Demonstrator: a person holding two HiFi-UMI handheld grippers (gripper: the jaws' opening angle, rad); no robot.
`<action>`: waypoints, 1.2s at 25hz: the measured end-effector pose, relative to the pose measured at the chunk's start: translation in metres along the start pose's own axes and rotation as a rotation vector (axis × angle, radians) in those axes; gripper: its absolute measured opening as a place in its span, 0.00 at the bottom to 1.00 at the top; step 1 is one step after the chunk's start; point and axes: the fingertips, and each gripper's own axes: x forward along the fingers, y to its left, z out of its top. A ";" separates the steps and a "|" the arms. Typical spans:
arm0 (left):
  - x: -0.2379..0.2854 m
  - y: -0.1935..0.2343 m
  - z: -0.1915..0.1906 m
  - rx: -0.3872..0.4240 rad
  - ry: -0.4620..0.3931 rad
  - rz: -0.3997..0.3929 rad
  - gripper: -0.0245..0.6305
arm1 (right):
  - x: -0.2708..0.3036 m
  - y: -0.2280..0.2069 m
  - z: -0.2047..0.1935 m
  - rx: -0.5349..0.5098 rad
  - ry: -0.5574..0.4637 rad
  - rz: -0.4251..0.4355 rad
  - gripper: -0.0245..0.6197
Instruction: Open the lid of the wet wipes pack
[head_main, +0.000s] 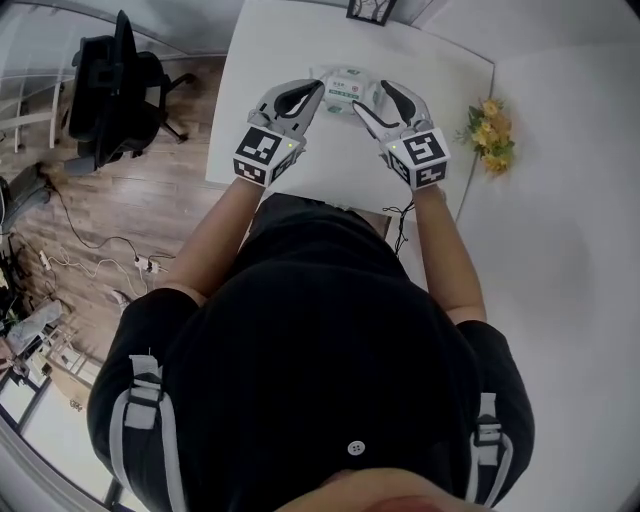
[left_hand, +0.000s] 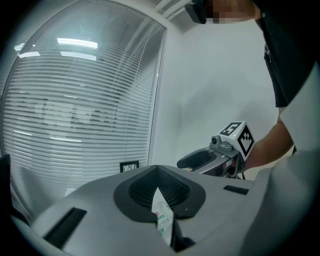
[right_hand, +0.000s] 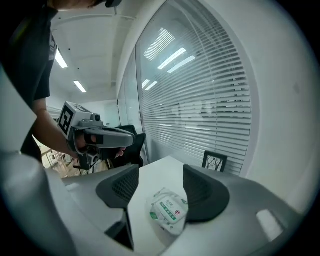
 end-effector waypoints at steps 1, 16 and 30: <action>0.006 0.006 -0.010 -0.004 0.024 -0.003 0.05 | 0.008 -0.004 -0.007 -0.001 0.023 0.001 0.47; 0.069 0.049 -0.124 -0.063 0.271 -0.053 0.05 | 0.101 -0.022 -0.096 -0.057 0.295 0.050 0.48; 0.107 0.063 -0.213 -0.108 0.513 -0.016 0.05 | 0.130 -0.029 -0.179 -0.270 0.611 0.127 0.48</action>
